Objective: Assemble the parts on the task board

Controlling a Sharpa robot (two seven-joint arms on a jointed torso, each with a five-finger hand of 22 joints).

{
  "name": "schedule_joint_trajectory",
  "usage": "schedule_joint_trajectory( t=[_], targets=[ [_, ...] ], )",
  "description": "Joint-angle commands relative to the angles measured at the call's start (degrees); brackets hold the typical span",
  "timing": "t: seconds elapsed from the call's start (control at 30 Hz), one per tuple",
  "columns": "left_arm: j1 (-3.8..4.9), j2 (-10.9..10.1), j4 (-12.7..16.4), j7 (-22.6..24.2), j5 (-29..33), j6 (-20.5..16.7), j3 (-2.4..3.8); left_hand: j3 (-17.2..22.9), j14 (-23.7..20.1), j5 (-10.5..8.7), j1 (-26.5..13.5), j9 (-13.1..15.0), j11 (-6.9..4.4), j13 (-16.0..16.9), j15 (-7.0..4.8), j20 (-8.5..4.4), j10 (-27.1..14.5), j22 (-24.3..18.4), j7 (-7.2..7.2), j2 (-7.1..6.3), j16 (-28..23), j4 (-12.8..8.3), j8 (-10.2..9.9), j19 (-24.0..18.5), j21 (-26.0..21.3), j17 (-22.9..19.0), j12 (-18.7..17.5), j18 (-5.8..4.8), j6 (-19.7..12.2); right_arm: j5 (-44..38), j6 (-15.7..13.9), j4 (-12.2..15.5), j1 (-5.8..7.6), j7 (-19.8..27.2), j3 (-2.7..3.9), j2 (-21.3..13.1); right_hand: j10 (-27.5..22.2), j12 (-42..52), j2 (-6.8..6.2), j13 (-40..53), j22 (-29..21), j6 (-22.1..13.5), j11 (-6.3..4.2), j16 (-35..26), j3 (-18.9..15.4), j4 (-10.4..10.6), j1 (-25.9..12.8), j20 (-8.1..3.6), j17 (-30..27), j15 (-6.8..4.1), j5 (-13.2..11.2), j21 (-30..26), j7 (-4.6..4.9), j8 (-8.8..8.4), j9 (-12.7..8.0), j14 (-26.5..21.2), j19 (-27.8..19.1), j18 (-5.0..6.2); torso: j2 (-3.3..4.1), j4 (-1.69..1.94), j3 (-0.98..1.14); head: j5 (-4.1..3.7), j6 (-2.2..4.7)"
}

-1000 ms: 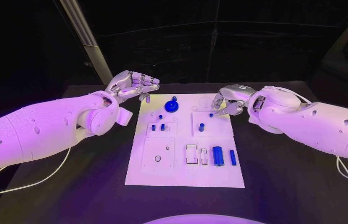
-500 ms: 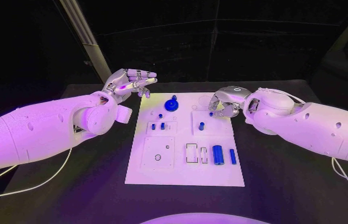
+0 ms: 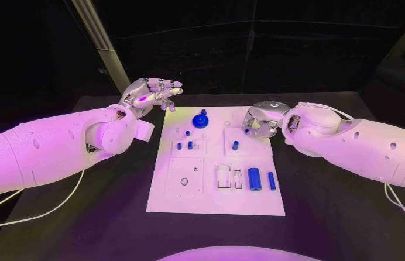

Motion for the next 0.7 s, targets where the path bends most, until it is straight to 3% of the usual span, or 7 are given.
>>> schedule_joint_trajectory(
  t=[0.03,0.33,0.7],
  targets=[
    [0.06,0.02,-0.03,0.55,0.65,0.59,0.03,-0.35,-0.36,-0.07,-0.07,-0.05,0.18,0.10,-0.02,-0.01,0.39,-0.07,-0.21,0.56,-0.25,-0.08,0.36,-0.42,-0.24,-0.07,0.38,0.35,0.13,-0.82,2.21,0.19,0.09,-0.28,0.02,0.18,0.73,0.24,-0.16,0.02,0.83,0.57,-0.01,0.53,0.93,-0.17,-0.63,-0.03,0.39,0.05,-0.36,0.75,-0.01,-0.03,0.08,1.98,0.44,-0.83,0.00,0.01,0.01,0.05,-0.19],
    [0.06,0.01,-0.09,0.16,0.65,0.69,0.03,-0.36,-0.38,-0.07,-0.01,-0.05,0.18,0.10,-0.03,-0.01,0.39,-0.10,-0.21,0.59,-0.28,-0.11,0.38,-0.43,-0.27,-0.13,0.41,0.35,0.14,-2.55,3.58,0.08,0.04,-1.05,0.01,0.62,1.66,0.20,-0.83,0.06,2.84,1.46,-0.20,1.64,4.41,-0.88,-1.19,-0.12,0.86,-0.05,-0.68,2.73,-0.16,-0.15,0.08,1.76,-0.10,-0.97,0.02,-0.02,-0.01,0.10,-0.31],
    [0.06,-0.09,-0.14,-0.30,0.65,0.76,0.03,-0.37,-0.40,-0.07,0.06,-0.05,0.18,0.09,-0.04,-0.02,0.38,-0.14,-0.20,0.61,-0.29,-0.17,0.39,-0.44,-0.31,-0.16,0.44,0.35,0.13,-6.74,2.93,0.42,-0.16,-2.84,-0.01,1.13,3.46,0.59,-0.74,0.34,5.11,3.09,-0.64,2.77,8.43,-2.37,-0.30,-0.38,1.51,-0.40,-1.93,4.77,-0.53,0.15,0.29,1.70,-0.31,-1.15,-0.02,-0.02,-0.01,0.10,-0.57]
  ],
)
